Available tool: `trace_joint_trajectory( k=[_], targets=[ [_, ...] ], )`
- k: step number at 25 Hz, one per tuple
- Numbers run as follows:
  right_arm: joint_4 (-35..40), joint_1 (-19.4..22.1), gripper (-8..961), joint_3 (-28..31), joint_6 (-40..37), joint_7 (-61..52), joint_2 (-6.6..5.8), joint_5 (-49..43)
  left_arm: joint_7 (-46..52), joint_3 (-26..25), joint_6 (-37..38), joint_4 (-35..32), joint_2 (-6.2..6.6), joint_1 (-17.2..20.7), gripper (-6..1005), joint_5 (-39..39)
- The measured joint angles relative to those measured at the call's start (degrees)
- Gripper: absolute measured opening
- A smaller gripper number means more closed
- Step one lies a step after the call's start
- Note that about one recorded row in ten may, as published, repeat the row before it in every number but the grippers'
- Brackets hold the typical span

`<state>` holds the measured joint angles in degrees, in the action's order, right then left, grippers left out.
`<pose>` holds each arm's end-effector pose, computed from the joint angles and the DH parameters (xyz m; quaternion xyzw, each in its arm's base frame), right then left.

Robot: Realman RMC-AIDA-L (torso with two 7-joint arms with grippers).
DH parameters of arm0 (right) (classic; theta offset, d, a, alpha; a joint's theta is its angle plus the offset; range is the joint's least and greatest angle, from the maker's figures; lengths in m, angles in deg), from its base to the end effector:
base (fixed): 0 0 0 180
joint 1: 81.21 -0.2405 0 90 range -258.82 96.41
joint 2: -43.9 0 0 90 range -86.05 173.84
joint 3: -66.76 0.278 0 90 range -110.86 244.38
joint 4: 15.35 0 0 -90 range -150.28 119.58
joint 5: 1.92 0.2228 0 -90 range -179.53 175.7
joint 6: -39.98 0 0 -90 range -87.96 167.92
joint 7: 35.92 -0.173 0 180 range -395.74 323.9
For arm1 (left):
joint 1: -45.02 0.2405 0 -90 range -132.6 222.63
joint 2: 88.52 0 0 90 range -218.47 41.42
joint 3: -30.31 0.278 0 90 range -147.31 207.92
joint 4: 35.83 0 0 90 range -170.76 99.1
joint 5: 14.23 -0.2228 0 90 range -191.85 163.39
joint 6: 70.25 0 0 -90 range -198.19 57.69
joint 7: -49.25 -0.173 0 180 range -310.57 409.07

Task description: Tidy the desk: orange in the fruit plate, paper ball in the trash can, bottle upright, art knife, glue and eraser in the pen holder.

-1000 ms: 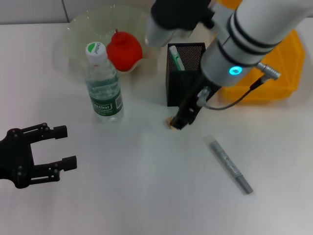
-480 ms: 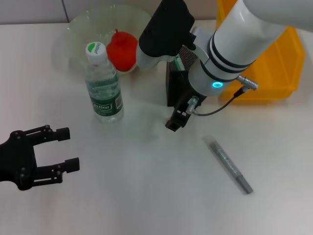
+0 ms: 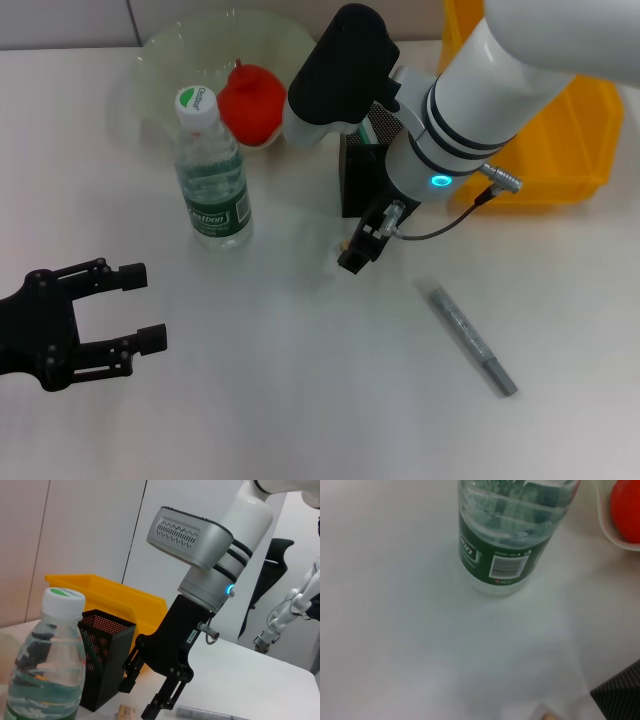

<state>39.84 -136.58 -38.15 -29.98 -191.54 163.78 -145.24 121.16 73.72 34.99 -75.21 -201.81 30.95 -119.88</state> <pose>0.1266 0.4067 -0.1479 -0.9424 0.1823 -0.2326 0.1567 -0.3332 0.2589 0.0155 -0.9307 -0.2056 -0.2834 0.1060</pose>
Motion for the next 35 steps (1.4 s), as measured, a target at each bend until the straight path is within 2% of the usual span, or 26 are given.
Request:
trace_joint_trajectory(
  k=[21,35],
  targets=[
    [-6.14,0.33,595,-1.38,7.87,0.54,0.01,2.42,-0.1,0.0,-0.14,0.0,-0.31,-0.95,800,0.0],
    [-7.34,0.23,555,-1.11,8.4,0.79,0.0,3.9,0.07,-0.09,-0.88,0.0,-0.25,-1.67,800,0.0]
  ],
)
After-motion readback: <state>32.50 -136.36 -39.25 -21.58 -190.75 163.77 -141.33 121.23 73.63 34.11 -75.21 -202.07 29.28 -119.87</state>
